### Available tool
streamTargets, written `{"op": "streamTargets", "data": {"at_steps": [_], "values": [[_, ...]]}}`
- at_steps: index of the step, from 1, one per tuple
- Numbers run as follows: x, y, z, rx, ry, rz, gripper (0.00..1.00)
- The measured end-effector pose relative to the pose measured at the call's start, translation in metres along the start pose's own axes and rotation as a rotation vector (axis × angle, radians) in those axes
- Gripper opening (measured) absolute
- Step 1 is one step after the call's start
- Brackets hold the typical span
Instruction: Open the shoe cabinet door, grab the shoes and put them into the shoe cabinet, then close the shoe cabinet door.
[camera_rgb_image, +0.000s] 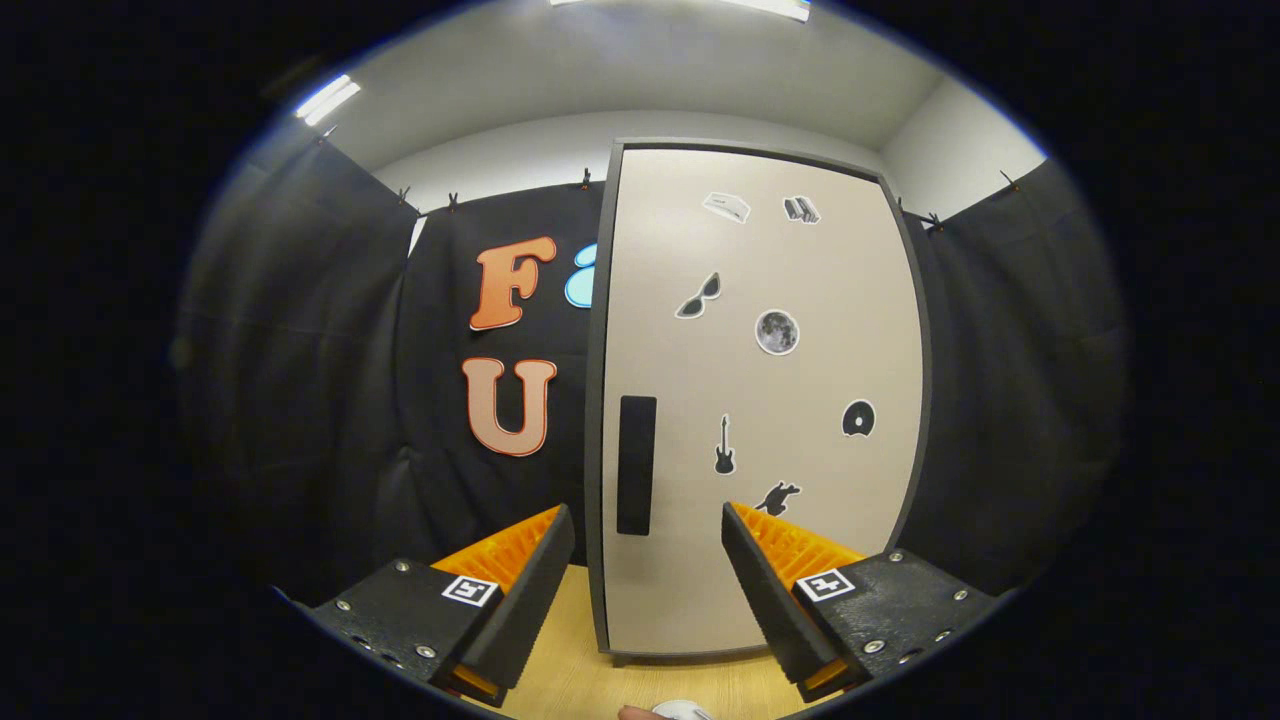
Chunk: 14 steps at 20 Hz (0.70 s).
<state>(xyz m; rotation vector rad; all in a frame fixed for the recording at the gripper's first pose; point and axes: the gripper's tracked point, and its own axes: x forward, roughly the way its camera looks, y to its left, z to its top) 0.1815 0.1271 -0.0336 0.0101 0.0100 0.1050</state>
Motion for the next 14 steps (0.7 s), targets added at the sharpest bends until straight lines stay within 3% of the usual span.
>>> {"op": "streamTargets", "data": {"at_steps": [14], "values": [[0.082,0.017,-0.006,0.018,-0.024,0.034,0.93]]}}
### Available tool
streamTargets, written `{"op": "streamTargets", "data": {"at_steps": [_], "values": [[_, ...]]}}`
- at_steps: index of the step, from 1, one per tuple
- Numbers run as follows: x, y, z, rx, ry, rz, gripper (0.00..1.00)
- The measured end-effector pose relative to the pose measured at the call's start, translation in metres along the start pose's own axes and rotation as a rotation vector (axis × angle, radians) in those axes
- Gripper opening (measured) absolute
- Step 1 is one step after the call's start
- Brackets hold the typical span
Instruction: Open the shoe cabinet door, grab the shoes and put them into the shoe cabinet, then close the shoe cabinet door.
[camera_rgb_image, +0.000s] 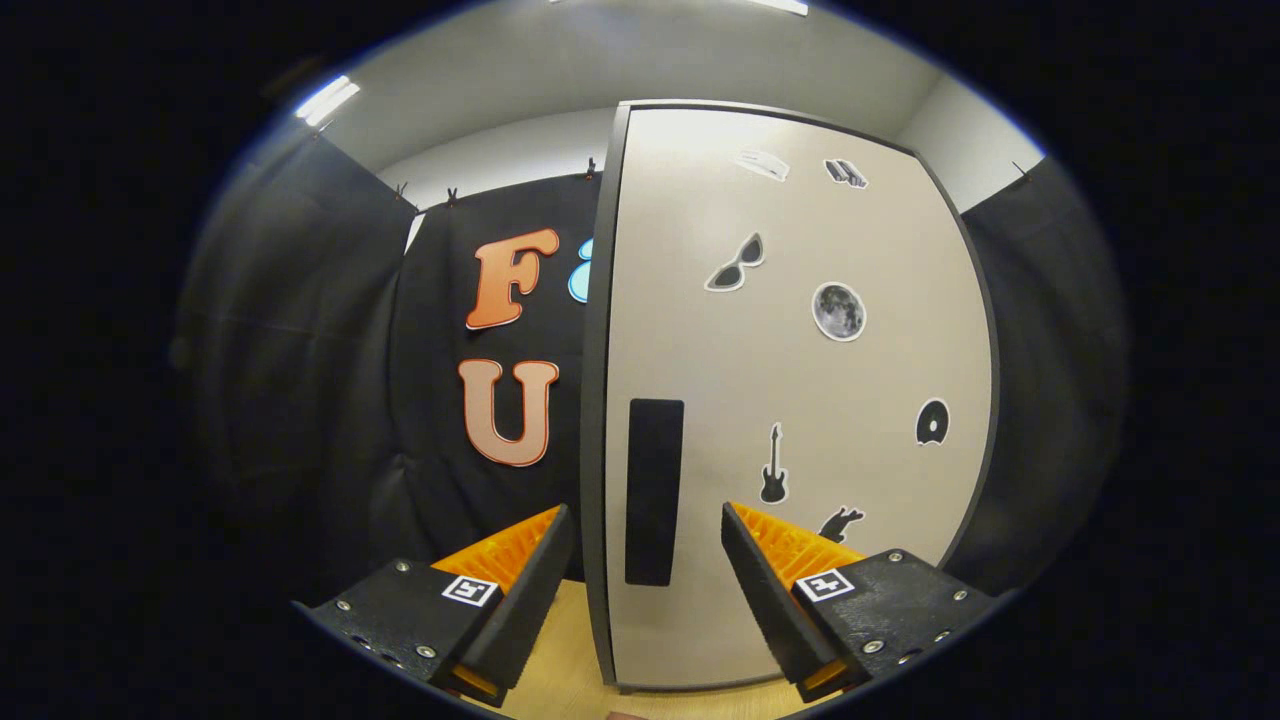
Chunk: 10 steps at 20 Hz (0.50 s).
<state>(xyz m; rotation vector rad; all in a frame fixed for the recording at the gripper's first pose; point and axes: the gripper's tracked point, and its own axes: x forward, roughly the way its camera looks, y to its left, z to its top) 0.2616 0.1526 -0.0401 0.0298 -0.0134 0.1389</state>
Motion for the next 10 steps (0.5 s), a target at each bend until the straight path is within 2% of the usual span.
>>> {"op": "streamTargets", "data": {"at_steps": [5,10], "values": [[0.023,0.003,-0.004,-0.004,0.001,-0.006,0.86],[0.044,-0.004,-0.015,-0.018,0.024,-0.057,0.71]]}}
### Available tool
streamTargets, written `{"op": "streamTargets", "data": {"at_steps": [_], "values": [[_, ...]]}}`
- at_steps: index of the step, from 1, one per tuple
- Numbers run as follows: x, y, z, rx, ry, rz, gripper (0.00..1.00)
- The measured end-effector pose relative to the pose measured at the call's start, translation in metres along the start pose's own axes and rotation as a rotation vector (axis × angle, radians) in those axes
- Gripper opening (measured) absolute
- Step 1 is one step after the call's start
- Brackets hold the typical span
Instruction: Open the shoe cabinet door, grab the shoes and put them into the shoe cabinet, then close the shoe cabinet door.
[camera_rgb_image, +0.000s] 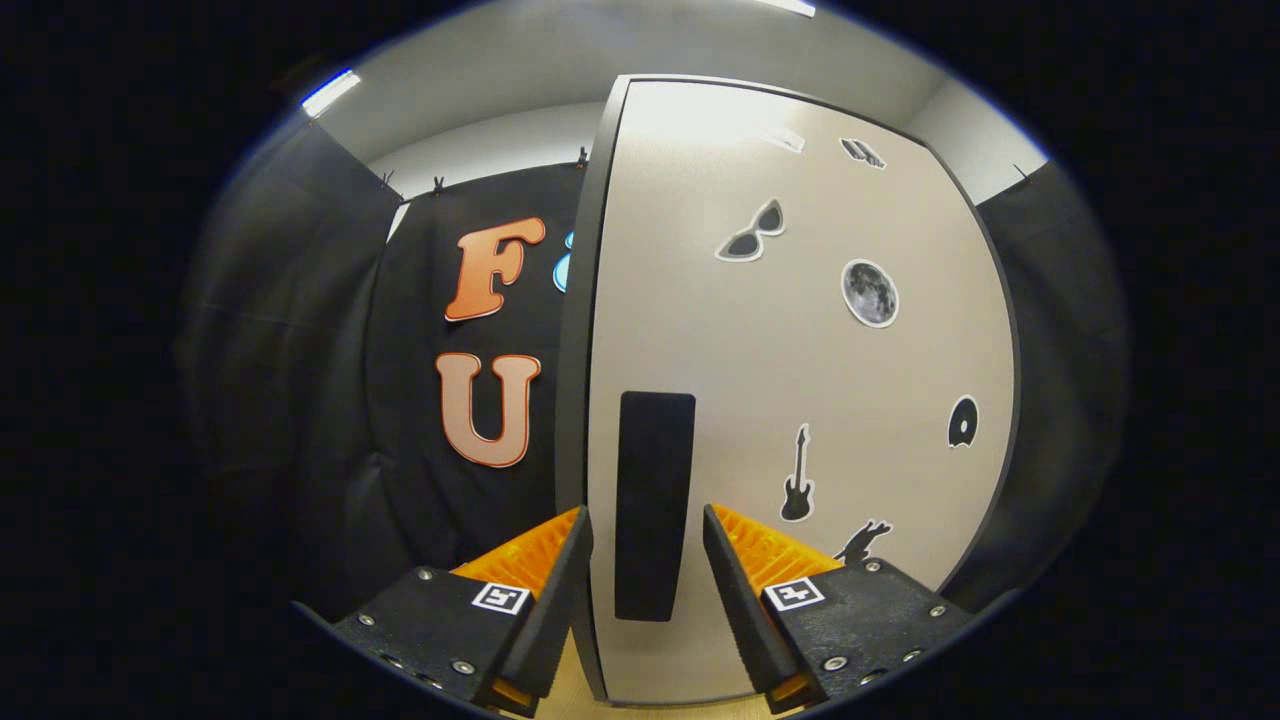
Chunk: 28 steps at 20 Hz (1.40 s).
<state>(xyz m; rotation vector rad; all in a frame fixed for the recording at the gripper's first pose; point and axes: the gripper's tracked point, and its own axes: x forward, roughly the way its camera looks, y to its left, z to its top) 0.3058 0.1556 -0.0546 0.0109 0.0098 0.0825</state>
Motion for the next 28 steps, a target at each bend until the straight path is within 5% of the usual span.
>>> {"op": "streamTargets", "data": {"at_steps": [3,4,14,28], "values": [[0.006,0.0,-0.014,0.011,0.05,-0.004,0.56],[0.006,0.0,-0.014,0.018,0.042,-0.005,0.42],[0.003,0.001,-0.014,0.036,0.072,-0.005,0.16],[-0.017,0.004,-0.011,0.052,0.071,0.052,0.11]]}}
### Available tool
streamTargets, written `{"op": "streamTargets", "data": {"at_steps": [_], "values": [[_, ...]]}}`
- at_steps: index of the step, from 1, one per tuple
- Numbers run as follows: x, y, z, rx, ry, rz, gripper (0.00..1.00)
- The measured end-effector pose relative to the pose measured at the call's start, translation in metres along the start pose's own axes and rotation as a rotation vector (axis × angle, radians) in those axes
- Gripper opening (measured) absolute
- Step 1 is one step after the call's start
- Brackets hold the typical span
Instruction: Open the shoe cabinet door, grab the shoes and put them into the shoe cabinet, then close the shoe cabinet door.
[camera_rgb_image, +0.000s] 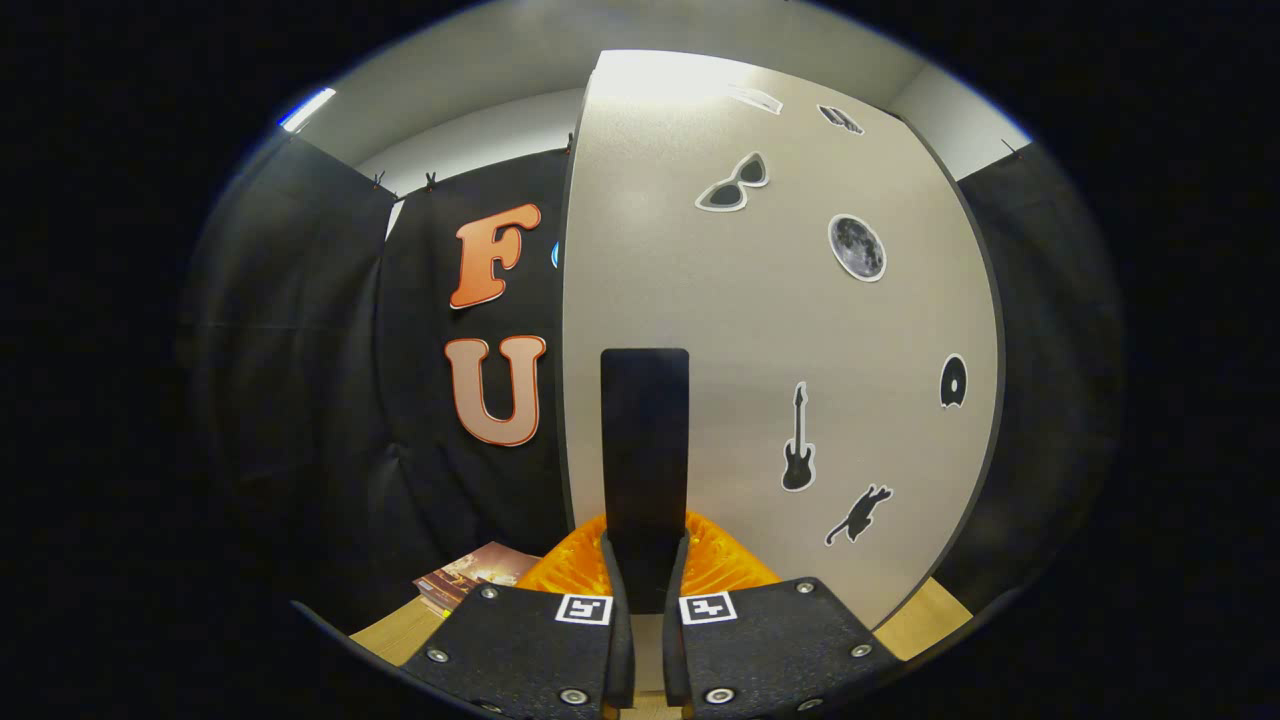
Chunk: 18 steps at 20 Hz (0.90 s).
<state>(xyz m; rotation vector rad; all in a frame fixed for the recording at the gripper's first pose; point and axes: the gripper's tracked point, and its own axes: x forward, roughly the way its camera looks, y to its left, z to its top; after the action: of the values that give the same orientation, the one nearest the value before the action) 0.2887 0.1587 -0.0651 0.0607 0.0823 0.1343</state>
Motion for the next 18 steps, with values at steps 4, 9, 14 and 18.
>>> {"op": "streamTargets", "data": {"at_steps": [4,9,14,18], "values": [[-0.011,0.0,0.003,0.008,0.004,0.017,0.1],[-0.022,-0.006,0.003,0.013,0.007,0.014,0.1],[-0.038,-0.016,0.003,0.024,0.006,-0.015,0.1],[-0.048,-0.026,0.001,0.025,0.009,-0.048,0.1]]}}
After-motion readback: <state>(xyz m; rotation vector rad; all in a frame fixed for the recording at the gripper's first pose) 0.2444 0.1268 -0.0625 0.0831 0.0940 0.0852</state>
